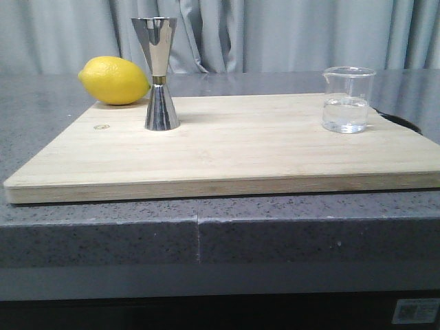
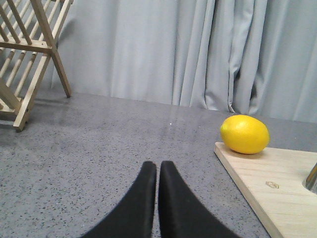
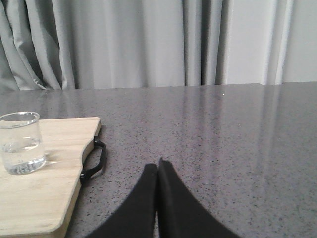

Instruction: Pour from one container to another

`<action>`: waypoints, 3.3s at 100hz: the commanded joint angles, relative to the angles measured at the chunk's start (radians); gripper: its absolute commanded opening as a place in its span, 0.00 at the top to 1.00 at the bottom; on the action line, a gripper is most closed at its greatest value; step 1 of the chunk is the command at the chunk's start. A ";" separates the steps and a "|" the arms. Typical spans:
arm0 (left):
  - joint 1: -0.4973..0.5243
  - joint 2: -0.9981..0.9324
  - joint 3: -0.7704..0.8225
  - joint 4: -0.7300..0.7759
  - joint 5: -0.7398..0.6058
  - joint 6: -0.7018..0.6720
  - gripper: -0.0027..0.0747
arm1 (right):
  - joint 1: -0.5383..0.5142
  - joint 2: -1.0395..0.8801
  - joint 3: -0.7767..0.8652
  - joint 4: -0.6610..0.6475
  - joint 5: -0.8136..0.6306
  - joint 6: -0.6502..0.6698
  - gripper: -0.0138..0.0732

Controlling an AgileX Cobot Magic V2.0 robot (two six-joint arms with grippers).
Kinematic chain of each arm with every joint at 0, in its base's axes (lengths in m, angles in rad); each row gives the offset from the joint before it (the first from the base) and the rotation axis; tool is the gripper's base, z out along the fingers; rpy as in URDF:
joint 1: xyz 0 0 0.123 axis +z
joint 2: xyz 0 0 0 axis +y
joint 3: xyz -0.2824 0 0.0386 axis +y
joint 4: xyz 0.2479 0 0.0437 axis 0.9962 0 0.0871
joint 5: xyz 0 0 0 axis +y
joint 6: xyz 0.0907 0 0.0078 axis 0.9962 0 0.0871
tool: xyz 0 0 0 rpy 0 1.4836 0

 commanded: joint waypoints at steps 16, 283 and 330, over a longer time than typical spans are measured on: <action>-0.008 -0.021 0.028 0.001 -0.081 -0.002 0.99 | -0.004 -0.019 0.005 0.000 -0.086 -0.007 0.89; -0.435 0.467 -0.730 -0.069 0.326 0.089 0.99 | -0.004 0.326 -0.632 0.071 0.372 -0.007 0.89; -0.586 0.777 -0.859 0.106 0.319 0.103 0.97 | -0.004 0.514 -0.666 0.069 0.322 -0.007 0.89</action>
